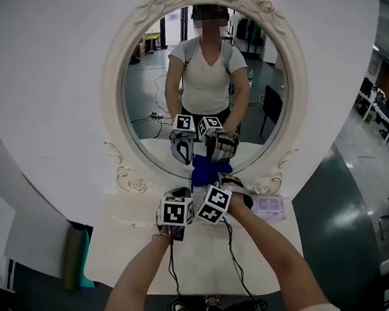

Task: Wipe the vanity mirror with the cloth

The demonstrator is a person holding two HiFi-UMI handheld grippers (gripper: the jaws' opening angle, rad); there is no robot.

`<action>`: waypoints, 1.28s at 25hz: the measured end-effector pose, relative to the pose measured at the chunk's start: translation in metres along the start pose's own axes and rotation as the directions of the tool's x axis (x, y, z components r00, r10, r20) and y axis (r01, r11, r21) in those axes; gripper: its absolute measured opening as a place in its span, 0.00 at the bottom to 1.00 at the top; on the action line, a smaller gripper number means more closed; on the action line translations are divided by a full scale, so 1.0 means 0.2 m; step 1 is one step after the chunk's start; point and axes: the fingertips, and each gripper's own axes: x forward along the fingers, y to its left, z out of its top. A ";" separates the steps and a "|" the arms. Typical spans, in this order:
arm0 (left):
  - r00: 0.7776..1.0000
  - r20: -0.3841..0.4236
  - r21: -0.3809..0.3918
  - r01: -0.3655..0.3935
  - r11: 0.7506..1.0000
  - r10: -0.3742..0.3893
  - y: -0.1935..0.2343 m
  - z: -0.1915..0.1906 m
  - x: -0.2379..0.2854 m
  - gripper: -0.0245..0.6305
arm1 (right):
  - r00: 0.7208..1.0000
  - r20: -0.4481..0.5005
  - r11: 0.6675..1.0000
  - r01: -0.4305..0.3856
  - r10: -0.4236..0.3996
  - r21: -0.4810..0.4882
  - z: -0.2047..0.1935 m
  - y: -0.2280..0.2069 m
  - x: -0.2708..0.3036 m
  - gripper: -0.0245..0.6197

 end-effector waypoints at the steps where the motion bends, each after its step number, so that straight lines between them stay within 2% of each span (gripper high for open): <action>1: 1.000 -0.003 -0.007 -0.005 1.000 0.005 0.02 -0.02 0.00 0.05 | 1.000 -0.001 1.000 -0.012 0.012 -0.001 0.01 0.03 0.02 0.14; 6: 0.999 -0.023 -0.021 -0.041 0.999 0.040 0.14 -0.10 -0.04 0.05 | 0.998 -0.006 0.998 -0.059 0.059 -0.012 0.06 0.15 0.10 0.14; 11: 0.997 -0.031 -0.002 -0.064 0.998 0.064 0.21 -0.15 -0.06 0.05 | 0.997 -0.005 0.997 -0.073 0.073 0.009 0.08 0.16 0.12 0.14; 17: 0.998 -0.027 -0.012 -0.052 0.999 0.051 0.20 -0.16 -0.08 0.05 | 0.997 -0.004 0.997 -0.076 0.076 0.010 0.08 0.17 0.12 0.14; 23: 0.999 0.016 -0.010 -0.046 0.999 0.046 0.21 -0.09 -0.14 0.05 | 0.997 -0.001 0.996 -0.079 0.079 0.043 0.09 0.14 0.09 0.14; 27: 0.997 0.058 -0.040 -0.053 0.998 0.056 0.23 -0.03 -0.22 0.05 | 0.999 0.030 0.994 -0.037 0.034 0.105 0.11 0.07 0.02 0.14; 29: 0.994 0.067 -0.051 -0.080 0.995 0.084 0.24 0.00 -0.27 0.05 | 0.998 0.064 0.985 0.000 -0.011 0.170 0.14 0.00 -0.06 0.14; 32: 0.989 0.090 -0.041 -0.116 0.992 0.119 0.25 0.06 -0.37 0.05 | 0.985 0.146 0.942 0.041 -0.095 0.334 0.19 -0.12 -0.21 0.14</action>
